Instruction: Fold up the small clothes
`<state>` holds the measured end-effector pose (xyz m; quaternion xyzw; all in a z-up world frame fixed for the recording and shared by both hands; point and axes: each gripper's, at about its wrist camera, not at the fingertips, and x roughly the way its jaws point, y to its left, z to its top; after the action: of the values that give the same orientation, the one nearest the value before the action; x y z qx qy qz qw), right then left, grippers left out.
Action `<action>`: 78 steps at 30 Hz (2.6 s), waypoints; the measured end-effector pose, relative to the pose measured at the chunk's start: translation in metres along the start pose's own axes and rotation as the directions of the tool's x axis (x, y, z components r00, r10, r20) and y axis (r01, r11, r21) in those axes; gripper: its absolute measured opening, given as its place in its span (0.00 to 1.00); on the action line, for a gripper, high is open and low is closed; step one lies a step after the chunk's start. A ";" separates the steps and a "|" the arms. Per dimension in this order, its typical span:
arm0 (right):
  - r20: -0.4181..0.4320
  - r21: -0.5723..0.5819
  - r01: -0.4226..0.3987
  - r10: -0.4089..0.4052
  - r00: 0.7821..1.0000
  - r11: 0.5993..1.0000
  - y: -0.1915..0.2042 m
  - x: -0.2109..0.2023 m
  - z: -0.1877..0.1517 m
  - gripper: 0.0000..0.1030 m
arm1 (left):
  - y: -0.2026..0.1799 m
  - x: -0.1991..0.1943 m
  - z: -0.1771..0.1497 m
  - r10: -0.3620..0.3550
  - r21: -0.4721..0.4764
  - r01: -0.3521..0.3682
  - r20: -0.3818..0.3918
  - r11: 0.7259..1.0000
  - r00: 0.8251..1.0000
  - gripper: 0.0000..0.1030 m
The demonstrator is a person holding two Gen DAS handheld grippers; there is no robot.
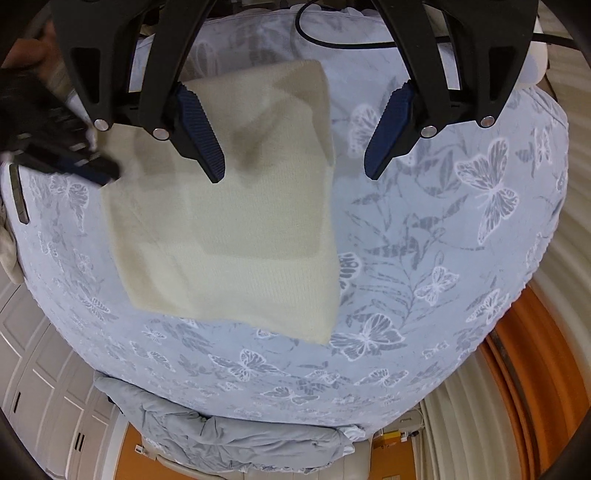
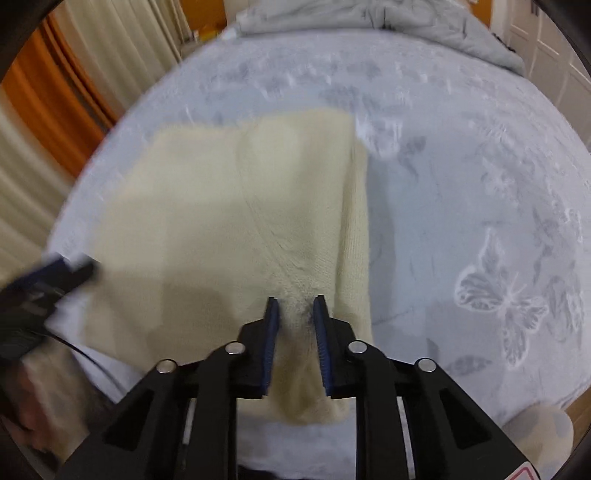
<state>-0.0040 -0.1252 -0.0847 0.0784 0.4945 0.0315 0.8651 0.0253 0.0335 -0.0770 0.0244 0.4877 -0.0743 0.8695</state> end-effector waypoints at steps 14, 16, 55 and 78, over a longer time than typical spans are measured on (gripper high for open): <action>0.052 0.078 0.032 -0.036 0.998 0.996 -0.004 -0.037 -0.030 0.60 | 0.004 -0.034 -0.024 0.069 -0.090 -0.065 0.047 0.994 0.997 0.75; 0.123 0.112 0.077 -0.091 0.988 0.991 -0.007 -0.055 -0.048 0.69 | 0.008 -0.045 -0.034 0.076 -0.139 -0.066 0.073 0.988 0.994 0.85; 0.078 0.096 0.154 -0.162 0.984 0.983 0.006 -0.001 -0.044 0.71 | -0.027 0.001 -0.050 0.146 -0.052 -0.142 0.093 0.988 0.985 0.86; 0.006 0.131 0.149 -0.151 0.989 0.980 -0.006 0.022 -0.036 0.71 | -0.033 0.023 -0.031 0.170 -0.036 -0.168 0.049 0.985 0.984 0.86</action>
<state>-0.0240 -0.1240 -0.1221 0.0974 0.4933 -0.0664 0.8619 0.0055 0.0026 -0.1118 0.0501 0.4623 0.0069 0.8853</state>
